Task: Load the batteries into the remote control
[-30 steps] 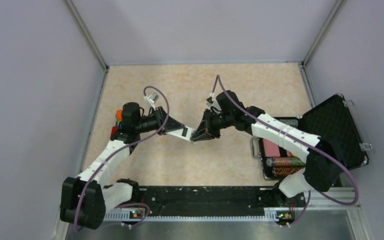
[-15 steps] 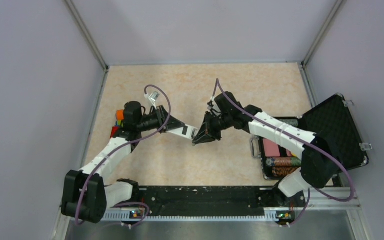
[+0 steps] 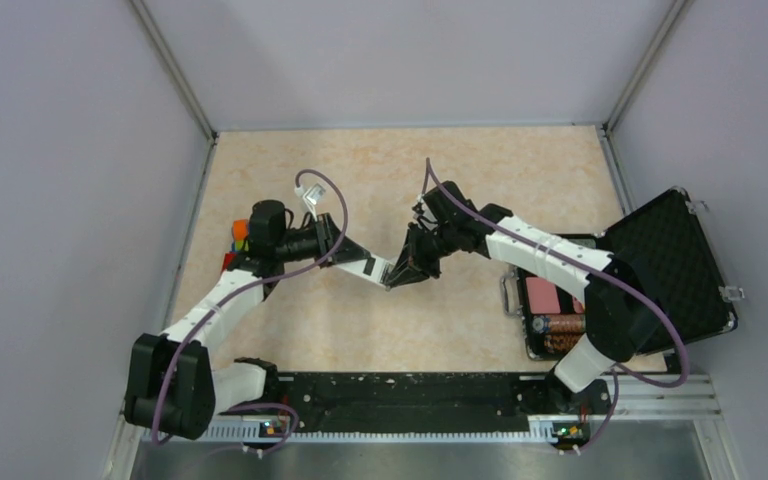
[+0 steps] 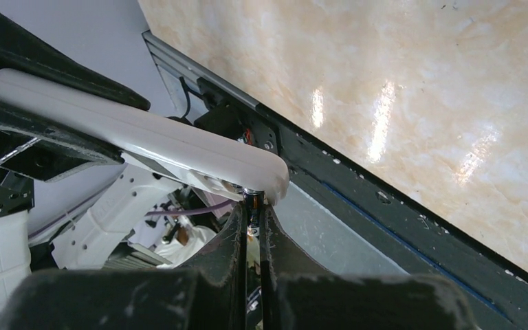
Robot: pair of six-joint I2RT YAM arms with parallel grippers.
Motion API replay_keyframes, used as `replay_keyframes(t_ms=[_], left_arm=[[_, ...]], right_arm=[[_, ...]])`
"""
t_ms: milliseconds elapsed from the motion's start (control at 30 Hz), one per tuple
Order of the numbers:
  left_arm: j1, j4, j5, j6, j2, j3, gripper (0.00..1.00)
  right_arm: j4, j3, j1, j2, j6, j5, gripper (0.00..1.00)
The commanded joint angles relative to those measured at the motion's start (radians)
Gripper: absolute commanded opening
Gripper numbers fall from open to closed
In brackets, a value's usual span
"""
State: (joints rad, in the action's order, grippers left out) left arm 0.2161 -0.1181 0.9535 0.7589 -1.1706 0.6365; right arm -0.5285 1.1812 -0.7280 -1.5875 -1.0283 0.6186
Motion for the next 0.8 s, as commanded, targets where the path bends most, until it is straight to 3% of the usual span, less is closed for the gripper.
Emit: replay_keyframes(t_ms=[0, 667, 767], left_arm=[[0.003, 0.015, 0.068, -0.045, -0.013, 0.059, 0.0], [0.003, 0.066, 0.143, 0.036, -0.1, 0.096, 0.0], [0.002, 0.061, 0.152, 0.047, -0.113, 0.098, 0.0]], right_arm=[[-0.015, 0.049, 0.01, -0.031, 0.016, -0.011, 0.0], [0.003, 0.042, 0.023, -0.097, -0.046, -0.088, 0.0], [0.009, 0.045, 0.024, -0.101, -0.052, -0.095, 0.09]])
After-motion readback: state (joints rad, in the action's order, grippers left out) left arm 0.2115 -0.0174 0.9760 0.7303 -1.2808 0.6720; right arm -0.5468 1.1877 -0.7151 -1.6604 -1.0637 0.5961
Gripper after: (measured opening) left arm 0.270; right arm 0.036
